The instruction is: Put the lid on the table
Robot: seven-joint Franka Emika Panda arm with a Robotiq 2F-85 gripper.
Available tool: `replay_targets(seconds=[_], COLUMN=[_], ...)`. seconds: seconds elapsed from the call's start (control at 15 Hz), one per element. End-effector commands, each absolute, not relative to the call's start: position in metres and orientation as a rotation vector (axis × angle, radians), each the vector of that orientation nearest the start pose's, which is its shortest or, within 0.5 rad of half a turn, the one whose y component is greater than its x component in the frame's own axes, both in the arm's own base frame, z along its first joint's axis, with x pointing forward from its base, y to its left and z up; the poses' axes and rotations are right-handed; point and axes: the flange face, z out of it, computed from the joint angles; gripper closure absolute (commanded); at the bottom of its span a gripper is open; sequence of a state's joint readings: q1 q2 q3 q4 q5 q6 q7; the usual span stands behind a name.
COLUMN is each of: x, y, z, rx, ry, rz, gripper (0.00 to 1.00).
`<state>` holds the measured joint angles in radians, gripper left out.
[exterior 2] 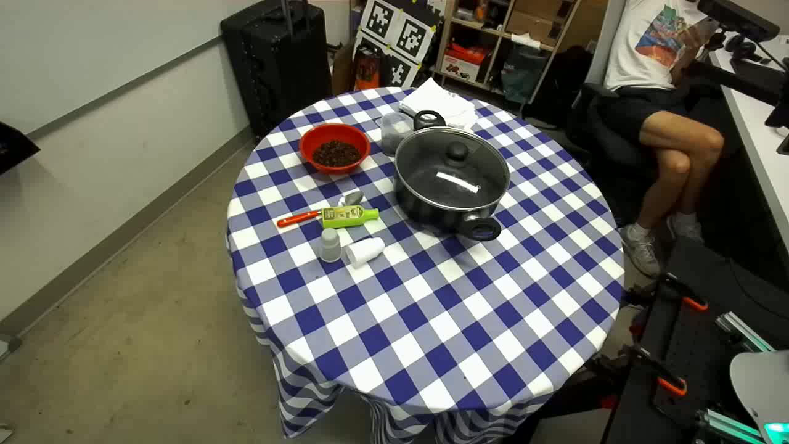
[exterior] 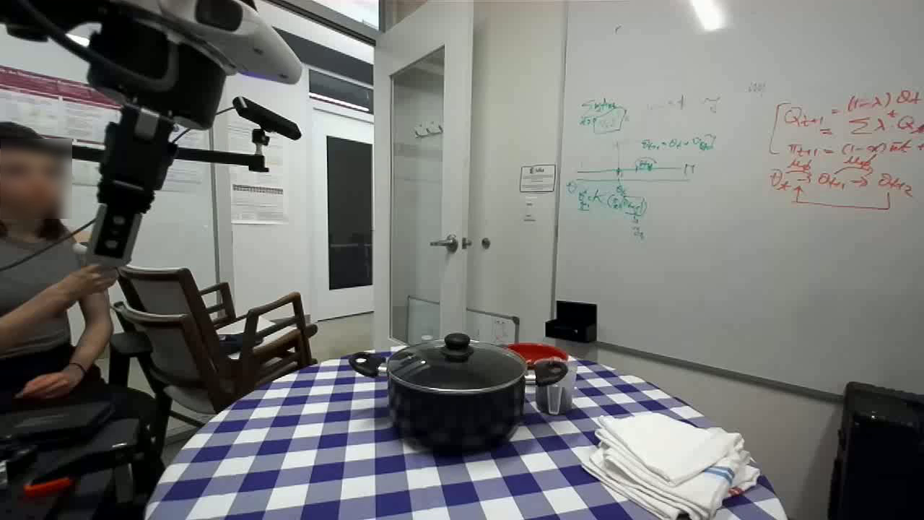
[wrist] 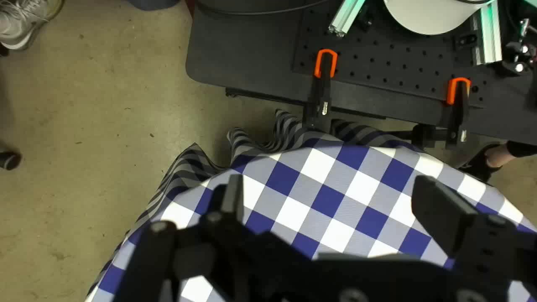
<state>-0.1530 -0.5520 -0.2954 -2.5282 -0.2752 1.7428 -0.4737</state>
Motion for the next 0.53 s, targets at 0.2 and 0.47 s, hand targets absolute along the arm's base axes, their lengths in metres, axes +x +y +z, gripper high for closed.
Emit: replay_targets(seconds=[0.2, 0.47], x=[0.331, 0.366], y=[-0.17, -0.154], z=[0.434, 0.437], rx=[-3.075, -3.06], ry=[-0.266, -0.264], rz=[0.453, 0.399], gripper=[0.0, 0.0])
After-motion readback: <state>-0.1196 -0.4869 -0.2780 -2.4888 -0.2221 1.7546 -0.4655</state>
